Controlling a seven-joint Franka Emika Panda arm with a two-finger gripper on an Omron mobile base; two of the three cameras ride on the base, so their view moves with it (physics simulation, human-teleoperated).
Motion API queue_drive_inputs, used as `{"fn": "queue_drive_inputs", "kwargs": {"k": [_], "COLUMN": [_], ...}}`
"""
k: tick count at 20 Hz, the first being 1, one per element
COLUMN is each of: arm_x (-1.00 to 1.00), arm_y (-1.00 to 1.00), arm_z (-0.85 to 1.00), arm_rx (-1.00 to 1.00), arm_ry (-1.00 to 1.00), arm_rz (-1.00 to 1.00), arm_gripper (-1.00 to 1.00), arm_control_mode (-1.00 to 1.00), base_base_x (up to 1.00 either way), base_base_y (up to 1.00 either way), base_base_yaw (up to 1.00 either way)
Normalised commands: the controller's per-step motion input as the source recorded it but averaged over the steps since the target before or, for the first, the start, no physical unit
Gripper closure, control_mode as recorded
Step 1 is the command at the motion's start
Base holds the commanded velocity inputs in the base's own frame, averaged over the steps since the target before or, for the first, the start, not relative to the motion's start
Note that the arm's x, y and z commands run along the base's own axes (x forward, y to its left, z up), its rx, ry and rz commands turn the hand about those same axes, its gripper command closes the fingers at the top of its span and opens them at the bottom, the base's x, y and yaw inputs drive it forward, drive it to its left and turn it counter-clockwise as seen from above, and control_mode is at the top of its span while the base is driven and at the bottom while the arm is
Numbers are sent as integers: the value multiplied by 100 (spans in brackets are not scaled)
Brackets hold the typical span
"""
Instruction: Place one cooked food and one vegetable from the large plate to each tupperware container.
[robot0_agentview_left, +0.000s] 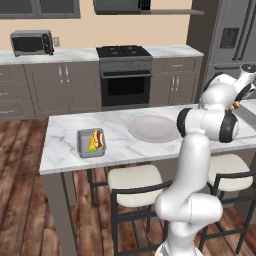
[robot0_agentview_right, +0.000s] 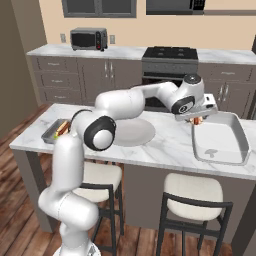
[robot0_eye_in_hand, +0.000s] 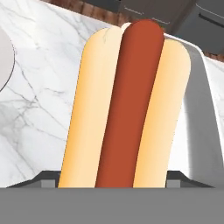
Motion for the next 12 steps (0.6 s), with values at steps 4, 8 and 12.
{"fn": "queue_drive_inputs", "kwargs": {"k": [4,8,12], "arm_x": [47,42,25], "arm_y": [-35,-26,-44], "arm_z": [-32,-38,-10], "arm_rx": [-1,0,1], "arm_ry": [10,5,0], "arm_rz": [0,0,0], "arm_gripper": [100,100,100], "arm_control_mode": [-100,-100,-100], "base_base_x": [0,0,0], "base_base_y": [0,0,0], "base_base_yaw": [0,0,0]}}
